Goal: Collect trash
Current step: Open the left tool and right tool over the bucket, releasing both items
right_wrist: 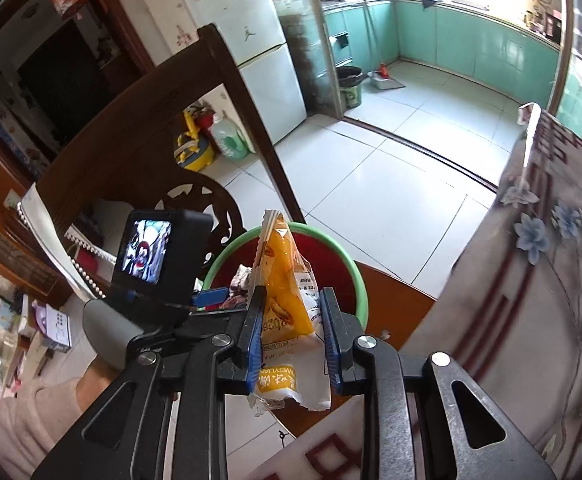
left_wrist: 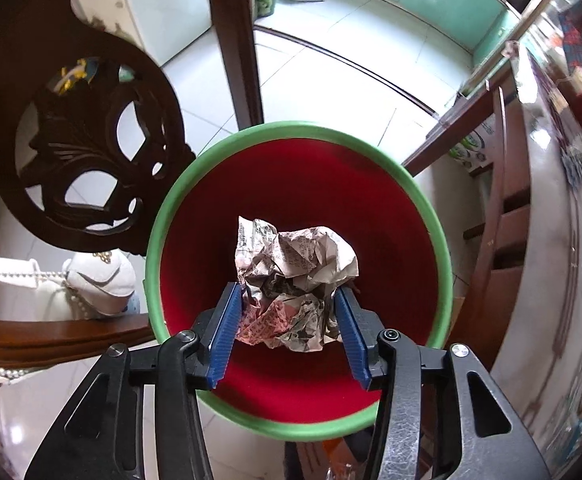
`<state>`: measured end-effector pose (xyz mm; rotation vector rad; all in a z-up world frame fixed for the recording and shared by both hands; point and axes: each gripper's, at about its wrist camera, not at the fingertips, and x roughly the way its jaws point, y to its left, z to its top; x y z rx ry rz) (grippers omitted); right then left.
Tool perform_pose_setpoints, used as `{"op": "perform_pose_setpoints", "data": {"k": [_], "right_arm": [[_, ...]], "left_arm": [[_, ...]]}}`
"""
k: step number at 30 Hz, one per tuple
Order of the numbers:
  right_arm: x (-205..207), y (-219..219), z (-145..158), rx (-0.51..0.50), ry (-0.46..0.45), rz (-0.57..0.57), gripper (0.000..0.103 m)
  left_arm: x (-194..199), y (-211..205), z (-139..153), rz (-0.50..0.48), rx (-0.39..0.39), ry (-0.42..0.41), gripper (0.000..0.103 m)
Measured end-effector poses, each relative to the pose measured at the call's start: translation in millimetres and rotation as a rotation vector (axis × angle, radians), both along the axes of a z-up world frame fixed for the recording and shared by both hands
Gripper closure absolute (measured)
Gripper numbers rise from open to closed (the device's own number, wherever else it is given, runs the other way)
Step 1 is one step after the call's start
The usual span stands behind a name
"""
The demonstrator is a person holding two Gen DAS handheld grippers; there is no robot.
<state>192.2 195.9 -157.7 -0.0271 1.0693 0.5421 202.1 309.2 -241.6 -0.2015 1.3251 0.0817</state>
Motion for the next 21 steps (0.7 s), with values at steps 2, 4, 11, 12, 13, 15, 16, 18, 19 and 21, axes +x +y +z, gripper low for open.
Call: {"op": "perform_pose_setpoints", "data": {"k": [2, 4, 11, 12, 13, 15, 16, 18, 19, 21], "right_arm": [[3, 2, -3, -0.001, 0.007, 0.009, 0.081], [5, 5, -6, -0.003, 0.011, 0.017, 0.081], [11, 8, -14, -0.006, 0.030, 0.028, 0.081], [11, 8, -15, -0.006, 0.031, 0.029, 0.081], [11, 8, -16, -0.007, 0.031, 0.031, 0.081], [11, 8, -16, -0.011, 0.025, 0.034, 0.081], [12, 9, -16, -0.012, 0.020, 0.036, 0.081], [14, 12, -17, -0.016, 0.019, 0.043, 0.081], [14, 13, -17, -0.018, 0.019, 0.046, 0.081], [14, 16, -18, -0.018, 0.012, 0.055, 0.081]], "left_arm": [[1, 3, -2, 0.011, 0.004, 0.006, 0.056], [1, 5, -1, 0.012, 0.007, 0.004, 0.053], [3, 11, 3, 0.033, -0.003, 0.002, 0.045], [3, 11, 4, 0.039, -0.005, 0.000, 0.041], [4, 12, 5, 0.043, -0.006, -0.004, 0.040], [4, 12, 10, 0.049, -0.004, -0.014, 0.039], [4, 13, 11, 0.051, -0.004, -0.020, 0.035], [1, 16, 19, 0.068, 0.000, -0.044, 0.029], [-1, 19, 23, 0.087, 0.002, -0.057, 0.024], [-4, 27, 30, 0.126, -0.004, -0.080, 0.022]]}}
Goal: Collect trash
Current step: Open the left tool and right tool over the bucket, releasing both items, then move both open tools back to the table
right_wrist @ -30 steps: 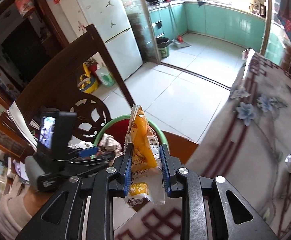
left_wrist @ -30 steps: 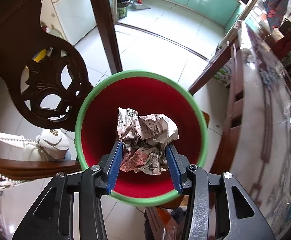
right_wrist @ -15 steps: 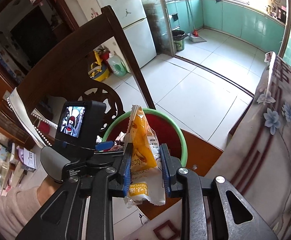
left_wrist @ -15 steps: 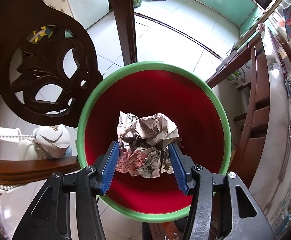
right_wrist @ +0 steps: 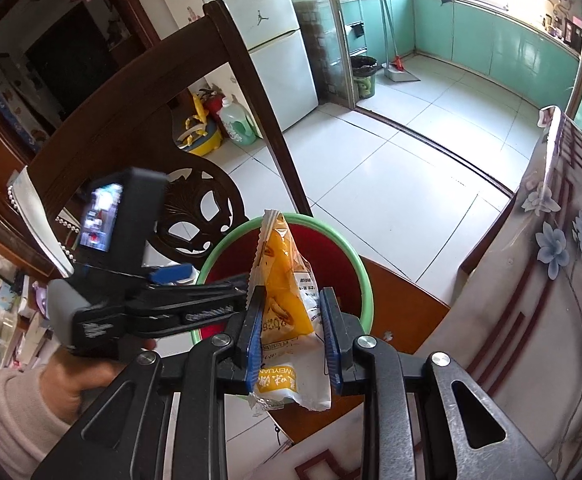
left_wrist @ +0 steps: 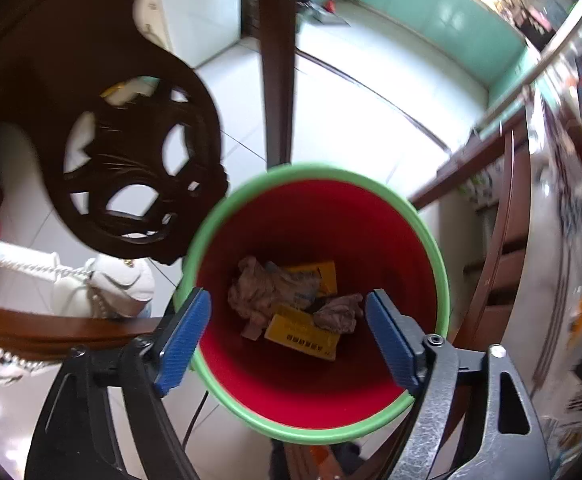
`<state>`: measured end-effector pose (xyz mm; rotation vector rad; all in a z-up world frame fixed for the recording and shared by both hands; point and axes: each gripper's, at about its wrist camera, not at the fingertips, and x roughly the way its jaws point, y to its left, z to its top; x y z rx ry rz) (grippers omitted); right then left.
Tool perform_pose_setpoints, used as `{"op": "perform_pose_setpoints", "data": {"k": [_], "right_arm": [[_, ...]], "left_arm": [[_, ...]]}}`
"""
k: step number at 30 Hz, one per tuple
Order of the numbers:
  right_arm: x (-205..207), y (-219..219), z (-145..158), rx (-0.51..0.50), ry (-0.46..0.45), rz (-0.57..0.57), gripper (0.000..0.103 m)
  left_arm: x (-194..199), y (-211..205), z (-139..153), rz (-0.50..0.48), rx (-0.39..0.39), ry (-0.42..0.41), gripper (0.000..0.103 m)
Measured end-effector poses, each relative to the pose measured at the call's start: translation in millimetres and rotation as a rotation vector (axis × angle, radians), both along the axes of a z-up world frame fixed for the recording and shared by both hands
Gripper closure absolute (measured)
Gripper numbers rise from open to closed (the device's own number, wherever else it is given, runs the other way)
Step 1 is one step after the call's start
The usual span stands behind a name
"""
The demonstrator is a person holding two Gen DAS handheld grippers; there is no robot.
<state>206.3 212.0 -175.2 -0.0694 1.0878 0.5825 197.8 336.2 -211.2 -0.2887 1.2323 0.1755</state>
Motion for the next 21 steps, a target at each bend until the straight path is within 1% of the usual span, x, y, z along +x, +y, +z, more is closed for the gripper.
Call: {"op": "perform_pose_setpoints", "data": {"k": [1, 2, 4, 5, 6, 9, 12, 15, 17, 21], "right_arm": [[0, 2, 0, 0.003, -0.005, 0.004, 0.080], [1, 5, 0, 0.008, -0.005, 0.015, 0.074], [1, 11, -2, 0.012, -0.003, 0.039, 0.067], [2, 12, -2, 0.017, -0.003, 0.043, 0.062], [1, 12, -1, 0.027, -0.004, 0.047, 0.058], [0, 10, 1, 0.042, -0.014, 0.032, 0.053], [-5, 3, 5, 0.037, -0.028, 0.010, 0.052], [-14, -15, 16, 0.032, -0.062, -0.028, 0.052], [-21, -29, 24, 0.034, -0.080, -0.058, 0.051], [-36, -65, 41, -0.001, -0.132, -0.124, 0.051]], "left_arm": [[-3, 5, 4, 0.020, -0.005, -0.010, 0.022], [-6, 9, 6, 0.034, -0.007, -0.015, 0.022], [-11, 14, 11, 0.046, -0.003, -0.023, 0.022], [-13, 16, 13, 0.048, -0.001, -0.027, 0.022], [-17, 18, 14, 0.049, 0.002, -0.030, 0.022], [-23, 17, 21, 0.050, 0.014, -0.047, 0.022], [-28, 15, 28, 0.050, 0.014, -0.062, 0.022], [-30, 9, 37, 0.032, 0.021, -0.087, 0.022], [-31, 1, 44, 0.004, 0.035, -0.105, 0.022], [-31, -23, 54, -0.058, 0.048, -0.131, 0.022]]}}
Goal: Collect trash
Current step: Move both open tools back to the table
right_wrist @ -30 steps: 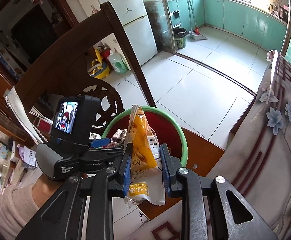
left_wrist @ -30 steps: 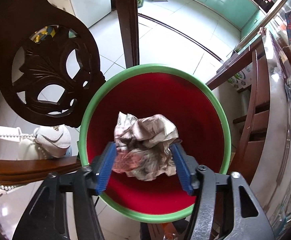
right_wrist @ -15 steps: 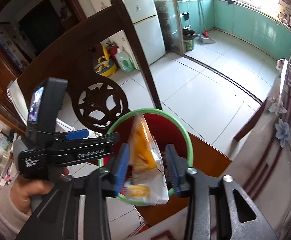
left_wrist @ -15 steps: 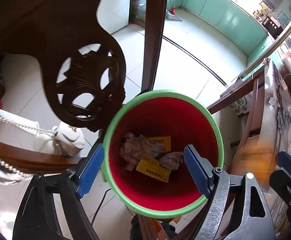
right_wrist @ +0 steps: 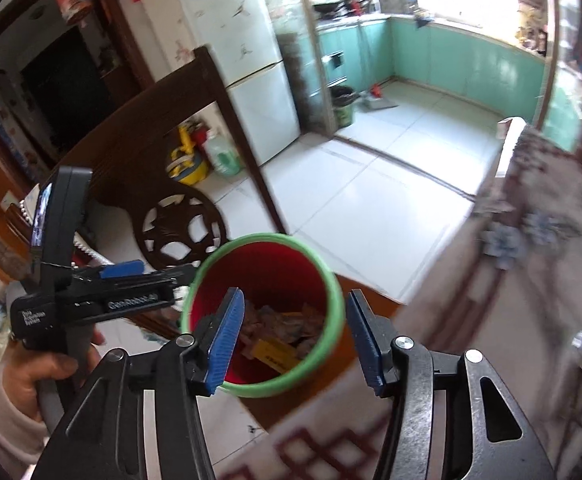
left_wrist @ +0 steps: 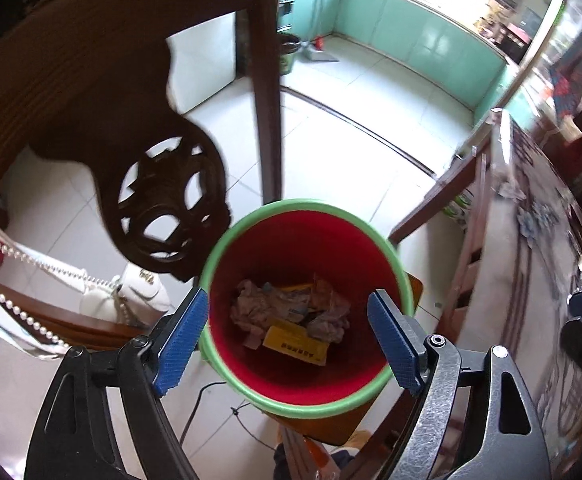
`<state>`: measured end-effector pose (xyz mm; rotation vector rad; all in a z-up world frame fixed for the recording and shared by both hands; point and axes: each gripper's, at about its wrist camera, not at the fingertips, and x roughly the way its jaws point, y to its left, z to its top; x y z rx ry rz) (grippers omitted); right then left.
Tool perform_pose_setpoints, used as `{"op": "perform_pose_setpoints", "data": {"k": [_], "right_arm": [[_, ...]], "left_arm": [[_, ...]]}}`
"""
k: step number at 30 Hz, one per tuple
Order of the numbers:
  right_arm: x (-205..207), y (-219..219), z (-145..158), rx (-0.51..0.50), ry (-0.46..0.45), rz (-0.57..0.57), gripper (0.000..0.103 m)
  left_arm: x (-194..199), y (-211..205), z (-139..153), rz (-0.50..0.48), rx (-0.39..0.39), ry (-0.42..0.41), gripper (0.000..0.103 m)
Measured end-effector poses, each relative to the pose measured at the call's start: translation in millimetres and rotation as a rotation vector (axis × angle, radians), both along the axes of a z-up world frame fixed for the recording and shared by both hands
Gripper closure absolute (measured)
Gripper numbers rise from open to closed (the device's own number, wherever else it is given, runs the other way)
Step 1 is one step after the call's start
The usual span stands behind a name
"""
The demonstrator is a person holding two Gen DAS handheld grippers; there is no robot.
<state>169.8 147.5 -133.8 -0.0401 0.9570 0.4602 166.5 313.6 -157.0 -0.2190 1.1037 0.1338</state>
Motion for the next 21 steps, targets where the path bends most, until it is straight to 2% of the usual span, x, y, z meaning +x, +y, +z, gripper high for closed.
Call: {"op": "perform_pose_setpoints", "data": {"k": [10, 16, 21], "right_arm": [[-38, -125, 37, -0.086, -0.093, -0.180, 0.050], [-56, -210, 45, -0.090, -0.092, -0.296, 0.050], [-69, -269, 47, -0.096, -0.097, -0.348, 0.050]], "left_arm": [[-1, -87, 15, -0.148, -0.012, -0.022, 0.022], [-20, -140, 23, -0.221, -0.006, -0.024, 0.022], [-33, -179, 26, -0.263, 0.007, -0.014, 0.022]]}}
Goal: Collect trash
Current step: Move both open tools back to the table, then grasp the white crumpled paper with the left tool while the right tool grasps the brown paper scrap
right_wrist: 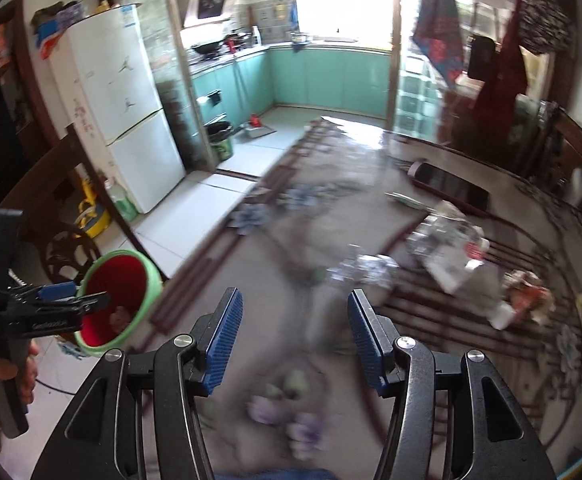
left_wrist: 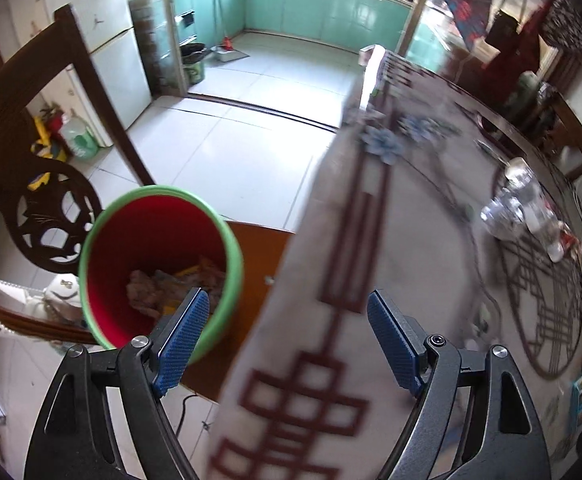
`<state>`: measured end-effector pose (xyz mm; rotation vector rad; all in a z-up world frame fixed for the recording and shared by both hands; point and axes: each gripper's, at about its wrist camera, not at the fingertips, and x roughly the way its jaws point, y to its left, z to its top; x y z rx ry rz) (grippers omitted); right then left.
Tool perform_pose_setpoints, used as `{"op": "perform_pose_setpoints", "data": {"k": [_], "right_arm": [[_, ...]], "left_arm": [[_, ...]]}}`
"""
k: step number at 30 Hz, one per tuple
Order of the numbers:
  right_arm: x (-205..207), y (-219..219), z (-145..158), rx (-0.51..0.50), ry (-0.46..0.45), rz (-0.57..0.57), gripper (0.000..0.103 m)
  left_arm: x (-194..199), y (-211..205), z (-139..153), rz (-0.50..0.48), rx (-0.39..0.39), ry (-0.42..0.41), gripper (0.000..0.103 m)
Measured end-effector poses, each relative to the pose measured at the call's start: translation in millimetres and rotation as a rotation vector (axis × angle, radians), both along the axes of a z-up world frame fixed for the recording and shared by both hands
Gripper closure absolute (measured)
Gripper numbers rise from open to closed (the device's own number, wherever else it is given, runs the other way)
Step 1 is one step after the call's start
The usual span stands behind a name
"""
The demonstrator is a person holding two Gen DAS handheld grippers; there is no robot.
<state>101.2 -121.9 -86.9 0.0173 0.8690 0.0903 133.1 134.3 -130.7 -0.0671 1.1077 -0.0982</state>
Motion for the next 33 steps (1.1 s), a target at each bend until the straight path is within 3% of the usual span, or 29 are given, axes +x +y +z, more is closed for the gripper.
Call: {"op": "perform_pose_setpoints", "data": {"k": [8, 16, 20, 30, 31, 33], "right_arm": [[-15, -115, -6, -0.017, -0.011, -0.150, 0.050], [-15, -272, -24, 0.133, -0.013, -0.505, 0.048], [4, -302, -44, 0.168, 0.036, -0.523, 0.048], [50, -318, -94, 0.225, 0.131, -0.457, 0.046], [52, -318, -97, 0.235, 0.143, -0.442, 0.051], [56, -319, -101, 0.250, 0.148, -0.419, 0.073]], "left_arm": [[-17, -63, 13, -0.048, -0.003, -0.018, 0.021], [-22, -118, 26, -0.098, -0.020, -0.034, 0.021], [-17, -148, 31, -0.133, -0.030, -0.041, 0.021], [18, -227, 33, -0.242, -0.039, -0.045, 0.021], [24, -233, 31, -0.246, -0.041, -0.037, 0.021], [35, -245, 24, -0.255, -0.053, -0.017, 0.021]]}}
